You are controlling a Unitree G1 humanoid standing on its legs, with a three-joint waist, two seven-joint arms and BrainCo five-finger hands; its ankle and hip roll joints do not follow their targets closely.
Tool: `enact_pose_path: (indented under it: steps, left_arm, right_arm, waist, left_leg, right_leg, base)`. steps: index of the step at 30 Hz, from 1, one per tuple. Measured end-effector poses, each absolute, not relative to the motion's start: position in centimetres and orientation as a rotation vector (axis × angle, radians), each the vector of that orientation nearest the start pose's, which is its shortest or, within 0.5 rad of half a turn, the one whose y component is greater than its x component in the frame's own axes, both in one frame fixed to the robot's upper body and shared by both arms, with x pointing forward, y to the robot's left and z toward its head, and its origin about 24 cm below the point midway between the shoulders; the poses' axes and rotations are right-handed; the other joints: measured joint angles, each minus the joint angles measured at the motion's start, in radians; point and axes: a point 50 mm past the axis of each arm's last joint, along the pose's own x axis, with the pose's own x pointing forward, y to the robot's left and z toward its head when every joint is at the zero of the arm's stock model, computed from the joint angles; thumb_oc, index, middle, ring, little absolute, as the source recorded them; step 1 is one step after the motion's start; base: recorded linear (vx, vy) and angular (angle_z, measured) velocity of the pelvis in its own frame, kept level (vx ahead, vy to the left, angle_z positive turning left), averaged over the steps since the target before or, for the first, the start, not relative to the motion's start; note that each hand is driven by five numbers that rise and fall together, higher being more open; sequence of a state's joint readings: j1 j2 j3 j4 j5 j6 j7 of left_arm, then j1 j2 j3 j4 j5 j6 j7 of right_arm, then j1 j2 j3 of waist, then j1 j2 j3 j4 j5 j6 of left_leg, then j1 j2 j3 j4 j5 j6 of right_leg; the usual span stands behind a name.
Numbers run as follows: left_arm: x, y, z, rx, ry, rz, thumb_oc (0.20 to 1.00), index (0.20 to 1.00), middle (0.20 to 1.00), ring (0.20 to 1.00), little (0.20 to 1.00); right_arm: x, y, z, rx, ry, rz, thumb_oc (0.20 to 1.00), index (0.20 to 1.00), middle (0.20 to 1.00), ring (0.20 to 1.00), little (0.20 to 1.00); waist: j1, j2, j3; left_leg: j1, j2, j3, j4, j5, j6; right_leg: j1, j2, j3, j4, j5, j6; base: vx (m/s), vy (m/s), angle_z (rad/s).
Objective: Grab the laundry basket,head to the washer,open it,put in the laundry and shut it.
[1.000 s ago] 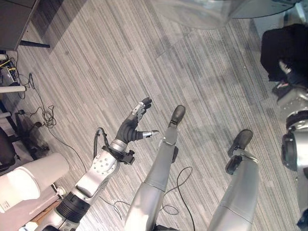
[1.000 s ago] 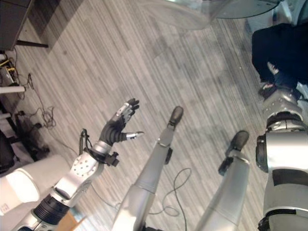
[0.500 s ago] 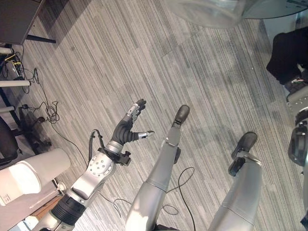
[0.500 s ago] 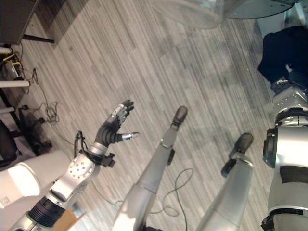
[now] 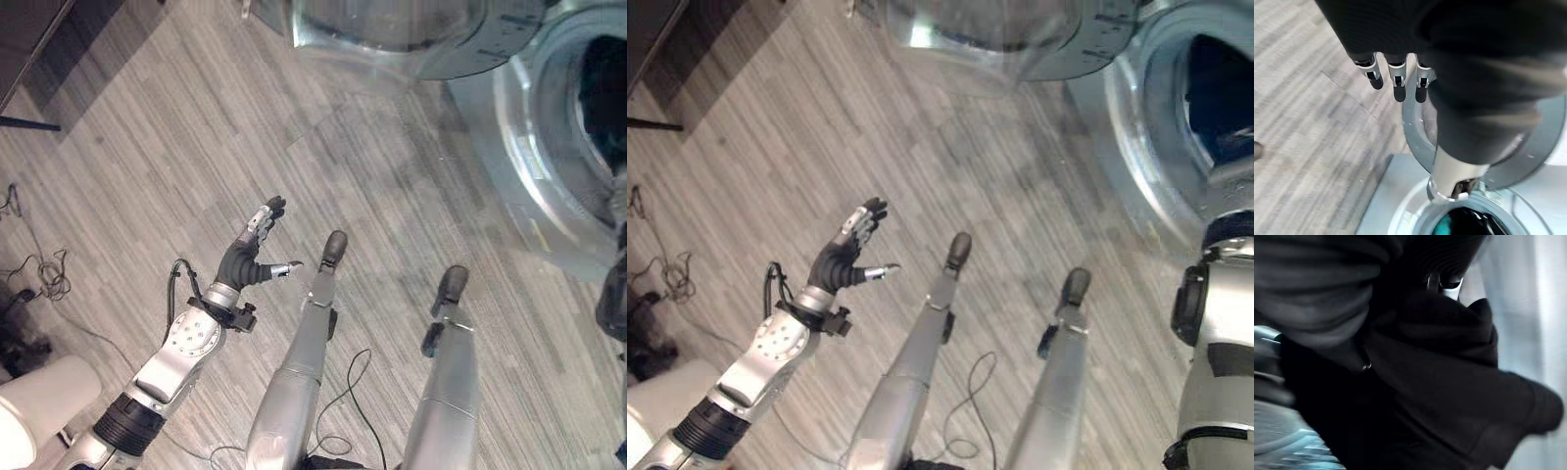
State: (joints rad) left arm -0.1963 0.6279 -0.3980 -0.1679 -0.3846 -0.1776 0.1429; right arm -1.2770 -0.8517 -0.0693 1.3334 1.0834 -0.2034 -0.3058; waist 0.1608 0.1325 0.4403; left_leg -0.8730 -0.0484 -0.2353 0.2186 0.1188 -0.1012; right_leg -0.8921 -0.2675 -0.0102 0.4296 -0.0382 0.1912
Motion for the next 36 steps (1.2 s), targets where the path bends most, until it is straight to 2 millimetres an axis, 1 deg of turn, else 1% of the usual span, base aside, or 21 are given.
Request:
enact_pose_path:
  steps: [2, 3, 4, 6, 7, 8, 9, 10, 13, 16, 18, 20, 24, 25, 26, 28, 29, 30, 31, 33, 36]
  left_arm:
    - [26.2, 15.0, 12.6, 0.178, -0.346, -0.344, 1.0, 1.0, 1.0, 1.0, 1.0]
    - [26.0, 15.6, 12.6, 0.183, -0.345, -0.324, 1.0, 1.0, 1.0, 1.0, 1.0]
    - [26.1, 15.7, 12.7, 0.191, -0.344, -0.324, 1.0, 1.0, 1.0, 1.0, 1.0]
    - [25.8, 16.3, 12.5, 0.213, -0.335, -0.318, 1.0, 1.0, 1.0, 1.0, 1.0]
    - [25.8, 16.4, 12.4, 0.217, -0.331, -0.318, 1.0, 1.0, 1.0, 1.0, 1.0]
    - [25.8, 16.4, 12.4, 0.216, -0.33, -0.318, 1.0, 1.0, 1.0, 1.0, 1.0]
    - [25.8, 16.5, 12.3, 0.215, -0.326, -0.317, 1.0, 1.0, 1.0, 1.0, 1.0]
    - [25.9, 16.6, 12.1, 0.218, -0.318, -0.314, 1.0, 1.0, 1.0, 1.0, 1.0]
    - [26.1, 16.4, 11.7, 0.211, -0.305, -0.315, 1.0, 1.0, 1.0, 1.0, 1.0]
    - [26.1, 16.4, 11.5, 0.212, -0.295, -0.322, 1.0, 1.0, 1.0, 1.0, 1.0]
    - [26.0, 16.5, 11.2, 0.202, -0.279, -0.325, 1.0, 1.0, 1.0, 1.0, 1.0]
    - [26.0, 16.4, 10.7, 0.2, -0.259, -0.331, 1.0, 1.0, 1.0, 1.0, 1.0]
    - [26.0, 16.2, 10.4, 0.191, -0.242, -0.326, 1.0, 1.0, 1.0, 1.0, 1.0]
    - [26.0, 16.0, 10.2, 0.19, -0.233, -0.333, 1.0, 1.0, 1.0, 1.0, 1.0]
    - [25.9, 16.0, 10.1, 0.193, -0.233, -0.335, 1.0, 1.0, 1.0, 1.0, 1.0]
    - [25.7, 16.4, 9.7, 0.184, -0.216, -0.315, 1.0, 1.0, 1.0, 1.0, 1.0]
    - [25.3, 16.9, 9.1, 0.192, -0.192, -0.297, 1.0, 1.0, 1.0, 1.0, 1.0]
    - [25.2, 16.9, 8.9, 0.198, -0.183, -0.295, 1.0, 1.0, 1.0, 1.0, 1.0]
    - [25.2, 17.0, 8.5, 0.203, -0.169, -0.295, 1.0, 1.0, 1.0, 1.0, 1.0]
    - [25.0, 17.5, 7.4, 0.216, -0.121, -0.28, 1.0, 1.0, 1.0, 1.0, 1.0]
    - [24.9, 18.6, 6.3, 0.259, -0.063, -0.25, 1.0, 1.0, 1.0, 1.0, 1.0]
  right_arm:
    - [34.9, -38.7, 26.0, 0.736, -0.398, -0.84, 0.2, 0.2, 0.2, 0.2, 0.2]
    - [34.6, -39.0, 25.9, 0.801, -0.403, -0.861, 0.2, 0.2, 0.2, 0.2, 0.2]
    - [34.6, -39.1, 24.7, 0.788, -0.379, -0.905, 0.2, 0.2, 0.2, 0.2, 0.2]
    - [34.0, -39.7, 23.9, 0.73, -0.345, -0.966, 0.2, 0.2, 0.2, 0.2, 0.2]
    - [34.0, -39.7, 23.4, 0.711, -0.322, -0.991, 0.351, 0.351, 0.351, 0.351, 0.351]
    - [33.9, -39.7, 22.9, 0.658, -0.291, -1.001, 0.351, 0.351, 0.351, 0.351, 0.351]
    - [33.9, -39.8, 22.4, 0.605, -0.261, -1.004, 0.752, 0.752, 0.752, 0.752, 0.752]
    - [34.0, -39.7, 21.9, 0.561, -0.219, -0.994, 1.0, 1.0, 1.0, 1.0, 1.0]
    - [34.8, -38.9, 21.6, 0.503, -0.157, -0.919, 1.0, 1.0, 1.0, 1.0, 1.0]
    - [36.2, -37.0, 21.5, 0.508, -0.152, -0.824, 1.0, 1.0, 1.0, 1.0, 1.0]
    - [37.6, -34.7, 21.0, 0.508, -0.145, -0.731, 1.0, 1.0, 1.0, 1.0, 1.0]
    - [39.0, -31.5, 18.9, 0.549, -0.119, -0.619, 1.0, 1.0, 1.0, 1.0, 1.0]
    - [39.6, -27.9, 16.7, 0.619, -0.148, -0.461, 1.0, 1.0, 1.0, 1.0, 1.0]
    - [39.4, -26.9, 15.4, 0.651, -0.146, -0.42, 1.0, 1.0, 1.0, 1.0, 1.0]
    - [39.1, -26.7, 14.6, 0.67, -0.142, -0.412, 1.0, 1.0, 1.0, 1.0, 1.0]
    - [37.6, -26.2, 11.3, 0.72, -0.131, -0.398, 1.0, 1.0, 1.0, 1.0, 1.0]
    - [36.5, -25.6, 8.6, 0.751, -0.091, -0.401, 1.0, 1.0, 1.0, 1.0, 1.0]
    - [35.9, -25.5, 7.4, 0.76, -0.063, -0.415, 1.0, 1.0, 1.0, 1.0, 1.0]
    - [34.3, -25.7, 4.8, 0.764, -0.009, -0.444, 1.0, 1.0, 1.0, 1.0, 1.0]
    - [31.8, -25.7, 1.2, 0.741, 0.082, -0.464, 1.0, 1.0, 1.0, 1.0, 1.0]
    - [28.0, -26.4, -2.9, 0.72, 0.196, -0.521, 1.0, 1.0, 1.0, 1.0, 1.0]
  waist:
    - [0.005, 0.001, 0.003]
    - [-0.002, -0.004, 0.007]
    - [0.01, -0.002, 0.005]
    - [0.011, -0.003, 0.006]
    - [0.013, -0.003, 0.006]
    - [0.012, -0.003, 0.006]
    - [0.009, -0.003, 0.006]
    - [0.007, -0.003, 0.006]
    - [0.01, -0.004, 0.006]
    - [0.002, -0.005, 0.006]
    - [-0.007, -0.004, 0.006]
    - [-0.022, -0.008, 0.002]
    - [-0.036, -0.011, 0.0]
    - [-0.039, -0.011, 0.0]
    - [-0.04, -0.011, 0.0]
    - [-0.052, -0.02, -0.004]
    - [-0.065, -0.031, -0.01]
    - [-0.066, -0.034, -0.011]
    - [-0.076, -0.045, -0.017]
    - [-0.098, -0.066, -0.028]
    - [-0.132, -0.101, -0.046]
  left_leg:
    - [0.038, 0.017, 0.016, -0.035, 0.007, 0.002]
    - [0.068, 0.026, 0.018, -0.066, 0.012, 0.003]
    - [0.085, 0.029, 0.021, -0.08, 0.017, 0.004]
    - [0.122, 0.034, 0.026, -0.123, 0.022, 0.011]
    - [0.128, 0.034, 0.026, -0.125, 0.022, 0.011]
    - [0.132, 0.032, 0.025, -0.129, 0.023, 0.011]
    - [0.142, 0.032, 0.025, -0.138, 0.023, 0.011]
    - [0.151, 0.032, 0.025, -0.145, 0.024, 0.013]
    - [0.158, 0.037, 0.03, -0.151, 0.025, 0.013]
    - [0.167, 0.051, 0.028, -0.152, 0.028, 0.008]
    - [0.179, 0.06, 0.03, -0.152, 0.029, 0.007]
    - [0.193, 0.073, 0.025, -0.156, 0.033, -0.001]
    - [0.197, 0.083, 0.024, -0.171, 0.038, -0.011]
    - [0.2, 0.082, 0.026, -0.171, 0.039, -0.01]
    - [0.202, 0.082, 0.027, -0.172, 0.038, -0.01]
    - [0.212, 0.081, 0.029, -0.175, 0.037, -0.009]
    - [0.221, 0.08, 0.031, -0.177, 0.037, -0.007]
    - [0.228, 0.079, 0.031, -0.178, 0.036, -0.007]
    - [0.238, 0.079, 0.042, -0.179, 0.032, -0.002]
    - [0.264, 0.078, 0.055, -0.182, 0.026, 0.001]
    - [0.322, 0.081, 0.063, -0.184, 0.009, 0.001]
  right_leg:
    - [0.036, 0.01, 0.005, -0.041, 0.019, 0.002]
    - [0.072, 0.017, 0.003, -0.084, 0.035, 0.002]
    - [0.094, 0.019, 0.0, -0.118, 0.046, 0.006]
    - [0.131, 0.019, -0.002, -0.166, 0.062, 0.012]
    - [0.143, 0.017, -0.003, -0.182, 0.07, 0.018]
    - [0.152, 0.015, -0.003, -0.191, 0.07, 0.019]
    - [0.159, 0.014, -0.004, -0.195, 0.071, 0.02]
    - [0.162, 0.012, -0.004, -0.194, 0.076, 0.028]
    - [0.172, 0.017, -0.004, -0.213, 0.082, 0.026]
    - [0.196, 0.033, -0.008, -0.247, 0.098, 0.016]
    - [0.212, 0.044, -0.008, -0.255, 0.1, 0.013]
    - [0.232, 0.057, -0.02, -0.265, 0.107, 0.004]
    - [0.231, 0.065, -0.021, -0.276, 0.116, -0.005]
    - [0.233, 0.064, -0.018, -0.277, 0.119, -0.005]
    - [0.234, 0.064, -0.016, -0.278, 0.12, -0.005]
    - [0.243, 0.062, -0.014, -0.282, 0.119, -0.005]
    - [0.255, 0.061, -0.014, -0.289, 0.121, -0.004]
    - [0.262, 0.06, -0.014, -0.294, 0.123, -0.003]
    - [0.27, 0.059, -0.01, -0.297, 0.123, -0.003]
    - [0.297, 0.057, 0.0, -0.31, 0.124, -0.001]
    - [0.355, 0.06, 0.004, -0.334, 0.125, -0.001]
  base:
    - [0.03, -0.073, -0.27]
    - [0.05, -0.065, -0.19]
    - [0.04, -0.039, -0.15]
    - [0.02, -0.038, -0.1]
    - [0.0, 0.0, 0.0]
    - [0.0, 0.0, 0.0]
    - [0.0, 0.0, 0.0]
    - [0.02, -0.042, -0.02]
    - [0.01, -0.044, -0.06]
    - [-0.01, -0.016, -0.09]
    - [-0.02, -0.007, -0.09]
    - [0.0, 0.0, 0.0]
    - [0.0, 0.02, -0.04]
    - [0.0, 0.037, -0.05]
    - [-0.03, 0.045, -0.04]
    - [-0.02, 0.051, -0.02]
    - [0.01, 0.049, -0.01]
    - [-0.01, 0.05, -0.03]
    - [0.02, 0.033, -0.1]
    - [0.0, 0.044, -0.11]
    - [0.02, 0.053, -0.1]
